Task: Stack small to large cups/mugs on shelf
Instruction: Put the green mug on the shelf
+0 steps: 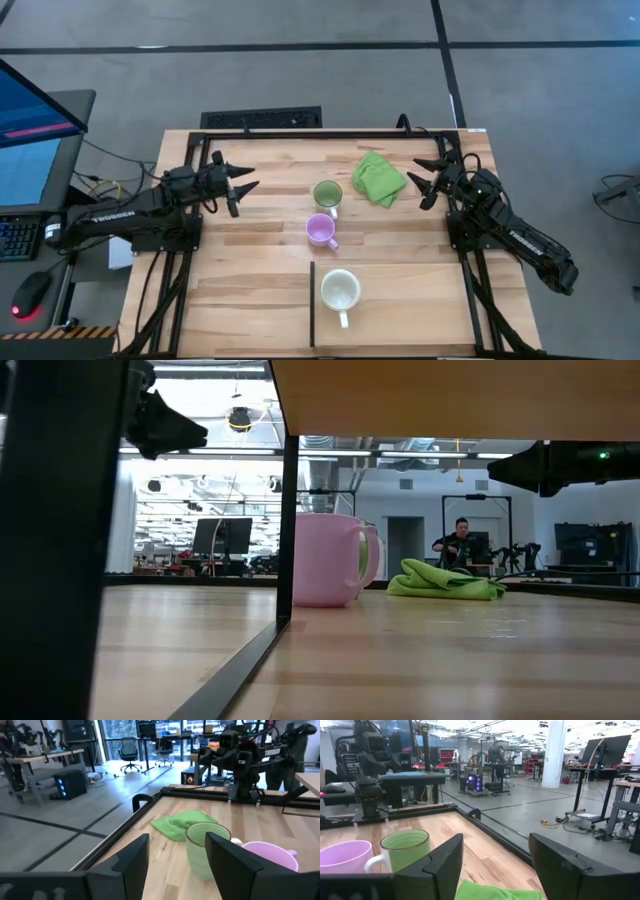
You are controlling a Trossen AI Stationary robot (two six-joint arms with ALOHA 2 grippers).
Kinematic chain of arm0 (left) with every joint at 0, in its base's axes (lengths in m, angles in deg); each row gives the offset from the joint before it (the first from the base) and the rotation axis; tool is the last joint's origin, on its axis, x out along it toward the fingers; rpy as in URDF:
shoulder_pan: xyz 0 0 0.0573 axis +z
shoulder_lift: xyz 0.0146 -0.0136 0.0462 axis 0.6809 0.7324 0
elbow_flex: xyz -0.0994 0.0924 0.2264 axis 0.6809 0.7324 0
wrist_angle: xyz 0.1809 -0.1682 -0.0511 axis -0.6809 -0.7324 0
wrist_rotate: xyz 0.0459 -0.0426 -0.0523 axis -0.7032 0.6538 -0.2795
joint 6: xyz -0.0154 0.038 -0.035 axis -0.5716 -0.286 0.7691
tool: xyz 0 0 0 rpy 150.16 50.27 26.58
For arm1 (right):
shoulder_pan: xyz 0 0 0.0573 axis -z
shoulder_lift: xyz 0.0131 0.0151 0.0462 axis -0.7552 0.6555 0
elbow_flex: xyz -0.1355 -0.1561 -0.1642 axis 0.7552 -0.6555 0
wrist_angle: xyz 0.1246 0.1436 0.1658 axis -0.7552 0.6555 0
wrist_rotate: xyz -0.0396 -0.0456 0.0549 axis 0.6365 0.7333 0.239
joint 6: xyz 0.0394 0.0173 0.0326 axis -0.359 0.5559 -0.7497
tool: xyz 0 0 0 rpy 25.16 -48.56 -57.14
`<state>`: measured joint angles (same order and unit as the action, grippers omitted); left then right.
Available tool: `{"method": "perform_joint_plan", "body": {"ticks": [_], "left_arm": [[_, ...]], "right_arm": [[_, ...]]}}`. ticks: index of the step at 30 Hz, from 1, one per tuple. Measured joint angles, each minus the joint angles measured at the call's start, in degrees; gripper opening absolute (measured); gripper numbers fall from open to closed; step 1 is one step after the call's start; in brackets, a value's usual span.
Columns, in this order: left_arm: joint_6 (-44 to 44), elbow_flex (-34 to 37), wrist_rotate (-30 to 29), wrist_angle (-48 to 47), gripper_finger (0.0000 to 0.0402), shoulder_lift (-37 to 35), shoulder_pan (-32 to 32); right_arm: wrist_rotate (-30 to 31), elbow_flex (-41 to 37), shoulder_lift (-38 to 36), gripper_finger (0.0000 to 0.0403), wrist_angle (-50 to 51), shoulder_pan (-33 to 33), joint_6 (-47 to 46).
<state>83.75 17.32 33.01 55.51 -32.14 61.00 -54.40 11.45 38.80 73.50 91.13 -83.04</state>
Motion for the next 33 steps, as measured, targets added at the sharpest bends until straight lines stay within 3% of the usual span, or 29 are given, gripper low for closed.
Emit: {"method": "perform_joint_plan", "body": {"ticks": [15, 25, 33], "left_arm": [[-0.3, 8.3, -1.6, -1.5, 0.0185, -15.1, 0.0], [0.1, 8.3, -1.7, -6.6, 0.0185, -15.8, 0.0], [-0.8, 8.3, -3.2, -6.2, 0.0185, -15.8, 0.0]], "right_arm": [[-0.2, 0.0, 0.0, 0.0249, -1.8, 0.0, -3.0], [-0.2, 2.6, 0.2, 0.0249, -7.6, -0.9, -3.1], [-0.7, 9.7, 9.8, 0.0249, -7.2, -6.3, -3.1]]}}
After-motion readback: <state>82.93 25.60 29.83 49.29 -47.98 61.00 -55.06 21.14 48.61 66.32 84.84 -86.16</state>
